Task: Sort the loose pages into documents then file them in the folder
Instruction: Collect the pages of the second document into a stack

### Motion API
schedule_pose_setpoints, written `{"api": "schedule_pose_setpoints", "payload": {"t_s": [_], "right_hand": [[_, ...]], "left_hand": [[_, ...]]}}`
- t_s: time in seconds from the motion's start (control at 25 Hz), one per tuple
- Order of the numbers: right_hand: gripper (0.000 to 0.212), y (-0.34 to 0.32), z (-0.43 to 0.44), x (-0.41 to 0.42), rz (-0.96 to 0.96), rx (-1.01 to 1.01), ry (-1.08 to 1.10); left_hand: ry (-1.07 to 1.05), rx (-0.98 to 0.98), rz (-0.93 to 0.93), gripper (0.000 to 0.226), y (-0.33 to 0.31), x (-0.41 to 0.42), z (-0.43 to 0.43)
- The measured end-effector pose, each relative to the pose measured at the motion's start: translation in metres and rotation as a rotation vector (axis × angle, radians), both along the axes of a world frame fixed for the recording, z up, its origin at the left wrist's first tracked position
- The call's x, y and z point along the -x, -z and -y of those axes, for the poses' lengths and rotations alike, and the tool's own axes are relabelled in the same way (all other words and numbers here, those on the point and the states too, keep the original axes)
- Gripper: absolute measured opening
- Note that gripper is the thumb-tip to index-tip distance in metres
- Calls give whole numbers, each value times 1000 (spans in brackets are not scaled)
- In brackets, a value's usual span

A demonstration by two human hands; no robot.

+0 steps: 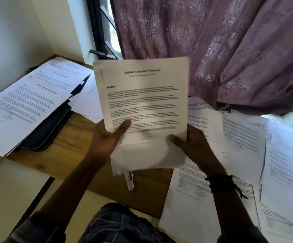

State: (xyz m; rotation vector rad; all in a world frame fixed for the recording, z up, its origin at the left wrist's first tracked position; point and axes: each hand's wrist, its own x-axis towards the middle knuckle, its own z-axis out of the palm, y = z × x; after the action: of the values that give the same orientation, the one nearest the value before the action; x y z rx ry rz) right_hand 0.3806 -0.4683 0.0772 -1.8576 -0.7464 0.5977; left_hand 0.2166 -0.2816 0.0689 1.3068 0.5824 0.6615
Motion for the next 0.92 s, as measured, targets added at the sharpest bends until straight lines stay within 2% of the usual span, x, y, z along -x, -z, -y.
{"api": "schedule_pose_setpoints", "payload": {"t_s": [0.12,0.36,0.56,0.68,0.8,0.92], "right_hand": [[34,11,-4,-4,113,-71,88],[46,50,-4,-3,182,-115,173],[39,57,-4,-3,173,-117,198],[43,49,-3,-8,153,-150,220],[43,47,2,-11,82,-176,201],[33,43,1,-12,68,-159,167]], "left_hand": [[2,-150,24,24,-6,-13,-2],[34,-203,-43,24,18,-29,-5],[28,-233,-72,23,29,-35,-7],[21,-251,-57,23,26,-34,-9],[92,-279,-81,20,23,-30,-11],[124,-294,-103,20,22,-28,-14]]}}
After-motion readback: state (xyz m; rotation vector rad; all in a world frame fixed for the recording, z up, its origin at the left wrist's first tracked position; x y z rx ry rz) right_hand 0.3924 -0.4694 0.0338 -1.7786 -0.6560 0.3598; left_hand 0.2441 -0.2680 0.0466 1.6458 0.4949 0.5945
